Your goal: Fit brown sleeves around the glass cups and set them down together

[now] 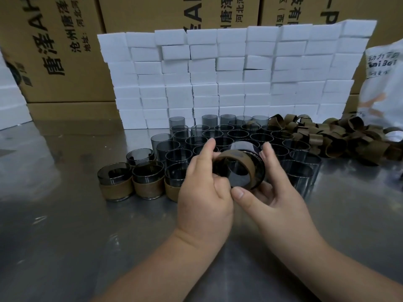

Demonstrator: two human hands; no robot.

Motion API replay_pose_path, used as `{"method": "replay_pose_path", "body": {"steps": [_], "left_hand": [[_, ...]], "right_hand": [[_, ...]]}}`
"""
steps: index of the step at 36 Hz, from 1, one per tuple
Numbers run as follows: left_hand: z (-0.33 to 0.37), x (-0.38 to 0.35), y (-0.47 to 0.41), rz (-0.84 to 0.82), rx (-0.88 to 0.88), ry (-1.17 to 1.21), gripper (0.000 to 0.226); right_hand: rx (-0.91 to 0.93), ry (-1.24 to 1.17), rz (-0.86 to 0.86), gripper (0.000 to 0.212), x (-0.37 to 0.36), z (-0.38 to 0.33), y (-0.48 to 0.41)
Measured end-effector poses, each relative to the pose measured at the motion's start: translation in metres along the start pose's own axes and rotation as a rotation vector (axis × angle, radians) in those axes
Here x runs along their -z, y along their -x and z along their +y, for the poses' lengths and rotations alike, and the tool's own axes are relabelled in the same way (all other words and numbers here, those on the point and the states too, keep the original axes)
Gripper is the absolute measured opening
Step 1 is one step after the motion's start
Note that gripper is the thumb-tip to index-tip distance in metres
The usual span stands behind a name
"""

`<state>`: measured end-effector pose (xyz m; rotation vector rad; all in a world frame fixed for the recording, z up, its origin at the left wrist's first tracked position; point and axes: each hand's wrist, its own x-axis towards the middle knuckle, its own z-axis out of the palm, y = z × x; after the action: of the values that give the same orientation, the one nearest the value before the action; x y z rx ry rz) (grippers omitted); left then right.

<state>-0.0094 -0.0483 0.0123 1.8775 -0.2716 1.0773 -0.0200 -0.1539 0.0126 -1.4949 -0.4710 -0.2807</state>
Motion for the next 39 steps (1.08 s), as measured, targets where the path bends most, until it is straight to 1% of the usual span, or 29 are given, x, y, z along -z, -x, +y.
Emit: {"method": "replay_pose_path", "body": {"steps": [2,4,7,10,12,15,16,19,21,25,28,33,39], "left_hand": [[-0.001,0.0,-0.001,0.007,0.008,0.014,0.056],[-0.001,0.0,-0.002,0.016,-0.005,0.012,0.055],[0.002,0.001,-0.002,0.029,-0.01,0.031,0.057],[0.002,0.0,-0.002,0.04,-0.019,0.044,0.05],[0.0,0.0,-0.003,0.027,-0.017,0.044,0.05],[0.0,0.002,-0.004,0.011,-0.017,0.036,0.054],[0.0,0.002,-0.005,0.008,-0.022,0.031,0.053],[0.001,0.002,-0.004,0.007,-0.026,0.028,0.051],[0.001,0.002,-0.004,0.012,-0.02,0.028,0.052],[0.0,0.002,-0.005,0.019,0.002,0.036,0.056],[-0.002,0.002,-0.005,0.013,0.003,0.035,0.056],[-0.004,0.002,-0.004,0.003,0.018,0.033,0.058],[-0.006,0.003,-0.005,-0.008,0.003,0.031,0.059]], "right_hand": [[-0.009,-0.047,0.041,0.087,0.0,0.003,-0.001],[-0.031,-0.043,0.063,0.087,0.001,0.005,-0.001],[-0.043,-0.052,0.072,0.079,0.001,0.004,0.0],[-0.031,-0.067,0.101,0.074,0.001,0.001,0.001],[-0.025,-0.03,0.111,0.072,0.001,-0.001,0.001],[-0.002,0.03,0.081,0.073,0.002,-0.002,0.001],[0.009,0.039,0.07,0.071,0.003,0.0,0.0],[0.006,0.085,0.055,0.055,0.005,0.005,-0.002],[-0.006,0.096,0.038,0.06,0.007,0.009,-0.003],[-0.038,0.152,0.026,0.088,0.007,0.012,-0.003],[-0.04,0.173,0.009,0.097,0.008,0.011,-0.003],[-0.048,0.112,0.005,0.084,0.005,0.008,-0.002],[-0.067,0.066,0.028,0.076,0.004,0.005,-0.002]]}}
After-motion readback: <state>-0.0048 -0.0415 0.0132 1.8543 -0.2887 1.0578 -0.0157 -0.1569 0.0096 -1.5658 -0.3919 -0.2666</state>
